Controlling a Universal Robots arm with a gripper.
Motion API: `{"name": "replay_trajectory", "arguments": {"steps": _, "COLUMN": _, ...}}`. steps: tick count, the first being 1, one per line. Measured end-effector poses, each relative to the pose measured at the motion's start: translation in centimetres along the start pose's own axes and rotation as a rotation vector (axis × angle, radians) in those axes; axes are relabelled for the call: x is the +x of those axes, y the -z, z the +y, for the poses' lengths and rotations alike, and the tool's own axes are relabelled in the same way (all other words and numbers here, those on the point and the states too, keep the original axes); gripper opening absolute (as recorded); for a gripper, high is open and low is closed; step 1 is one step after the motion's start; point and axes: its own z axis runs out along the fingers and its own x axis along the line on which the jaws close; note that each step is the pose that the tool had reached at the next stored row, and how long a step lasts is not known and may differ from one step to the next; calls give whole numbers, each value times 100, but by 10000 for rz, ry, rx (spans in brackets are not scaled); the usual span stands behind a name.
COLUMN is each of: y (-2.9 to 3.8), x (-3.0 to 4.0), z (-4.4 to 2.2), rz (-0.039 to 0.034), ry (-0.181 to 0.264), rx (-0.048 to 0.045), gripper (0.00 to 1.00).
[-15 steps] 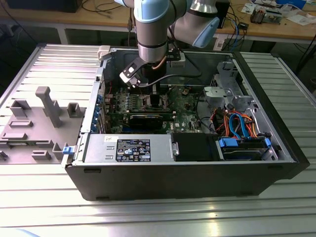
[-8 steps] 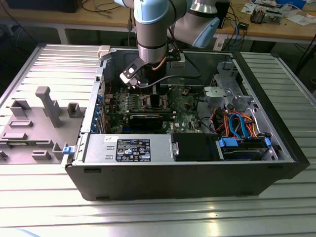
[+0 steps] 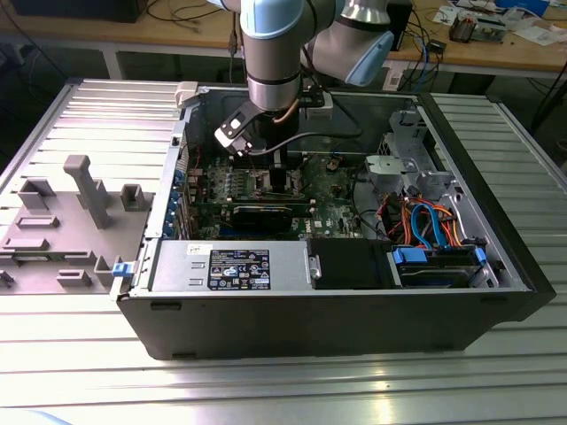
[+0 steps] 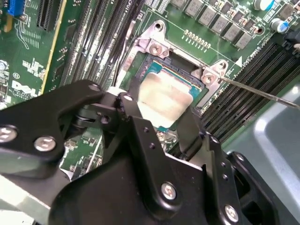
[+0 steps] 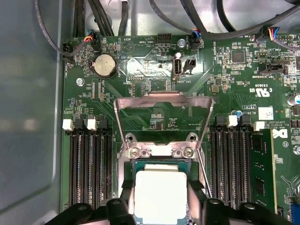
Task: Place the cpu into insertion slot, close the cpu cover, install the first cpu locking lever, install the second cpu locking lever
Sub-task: 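Place the cpu into insertion slot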
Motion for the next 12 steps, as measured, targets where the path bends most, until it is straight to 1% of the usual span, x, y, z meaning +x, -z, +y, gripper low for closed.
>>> {"name": "replay_trajectory", "arguments": {"steps": 5, "y": 3, "x": -5, "z": -4, "rz": 10, "ry": 116, "rx": -3, "gripper": 53}}
{"name": "replay_trajectory", "arguments": {"steps": 7, "y": 16, "x": -5, "z": -5, "rz": -6, "ry": 221, "rx": 0, "gripper": 53}}
{"name": "replay_trajectory", "arguments": {"steps": 9, "y": 16, "x": -5, "z": -5, "rz": -46, "ry": 361, "rx": 3, "gripper": 53}}
{"name": "replay_trajectory", "arguments": {"steps": 12, "y": 9, "x": -5, "z": -6, "rz": -73, "ry": 402, "rx": 5, "gripper": 53}}
